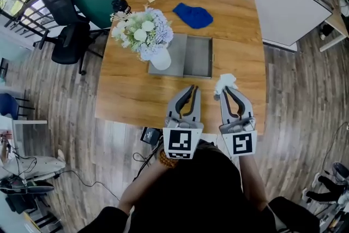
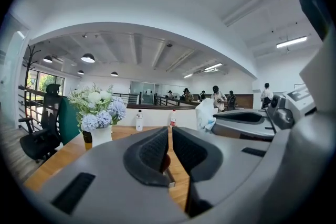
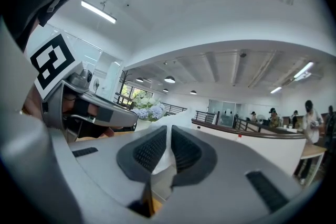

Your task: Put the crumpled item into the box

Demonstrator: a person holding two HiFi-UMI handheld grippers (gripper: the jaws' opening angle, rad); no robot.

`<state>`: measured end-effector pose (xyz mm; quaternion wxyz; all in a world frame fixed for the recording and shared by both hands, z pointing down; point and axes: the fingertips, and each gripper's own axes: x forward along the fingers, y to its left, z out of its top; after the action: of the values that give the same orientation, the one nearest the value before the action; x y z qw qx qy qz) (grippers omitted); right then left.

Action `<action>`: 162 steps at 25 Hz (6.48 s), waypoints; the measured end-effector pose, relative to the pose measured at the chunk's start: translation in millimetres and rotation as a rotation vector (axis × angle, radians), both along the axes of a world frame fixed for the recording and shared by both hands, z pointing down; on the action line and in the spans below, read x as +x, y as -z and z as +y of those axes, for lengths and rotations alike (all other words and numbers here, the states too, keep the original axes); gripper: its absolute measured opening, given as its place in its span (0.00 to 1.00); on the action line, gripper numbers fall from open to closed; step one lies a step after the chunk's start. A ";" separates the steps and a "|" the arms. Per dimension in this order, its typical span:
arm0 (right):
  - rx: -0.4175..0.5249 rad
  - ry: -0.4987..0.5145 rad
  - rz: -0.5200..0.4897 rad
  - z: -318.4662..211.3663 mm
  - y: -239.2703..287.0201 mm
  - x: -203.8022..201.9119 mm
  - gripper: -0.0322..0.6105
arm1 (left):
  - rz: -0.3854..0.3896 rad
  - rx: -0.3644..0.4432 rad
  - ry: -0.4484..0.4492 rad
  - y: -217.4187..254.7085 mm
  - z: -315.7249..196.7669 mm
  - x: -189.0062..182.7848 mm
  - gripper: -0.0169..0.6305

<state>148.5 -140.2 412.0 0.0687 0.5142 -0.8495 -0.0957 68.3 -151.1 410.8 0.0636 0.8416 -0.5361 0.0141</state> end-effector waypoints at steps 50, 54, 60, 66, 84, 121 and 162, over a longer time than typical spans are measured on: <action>-0.112 0.065 0.308 -136.5 -87.4 -24.3 0.11 | 0.028 -0.092 0.033 -29.8 3.8 -44.4 0.09; -0.152 0.072 0.336 -146.4 -106.9 -29.8 0.11 | 0.032 -0.102 0.034 -33.1 0.7 -48.5 0.09; -0.208 0.071 0.332 -164.7 -131.4 -34.5 0.11 | 0.031 -0.117 0.058 -38.6 -6.2 -62.8 0.09; -0.253 0.079 0.357 -180.8 -158.3 -38.4 0.11 | 0.029 -0.135 0.072 -45.7 -7.9 -72.5 0.09; -0.394 0.101 0.447 -214.9 -237.2 -45.1 0.11 | 0.027 -0.176 0.134 -61.1 -22.8 -103.3 0.09; -0.551 0.081 0.522 -229.2 -300.7 -38.1 0.21 | 0.011 -0.167 0.096 -56.3 -46.3 -91.9 0.09; 0.187 0.026 -0.146 -119.5 153.8 -7.1 0.10 | 0.010 0.247 0.046 93.3 -69.8 -15.6 0.09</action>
<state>141.4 -259.7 258.3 -0.0431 0.5131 -0.8461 -0.1377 52.7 -220.9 317.5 -0.0377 0.8305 -0.5527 -0.0578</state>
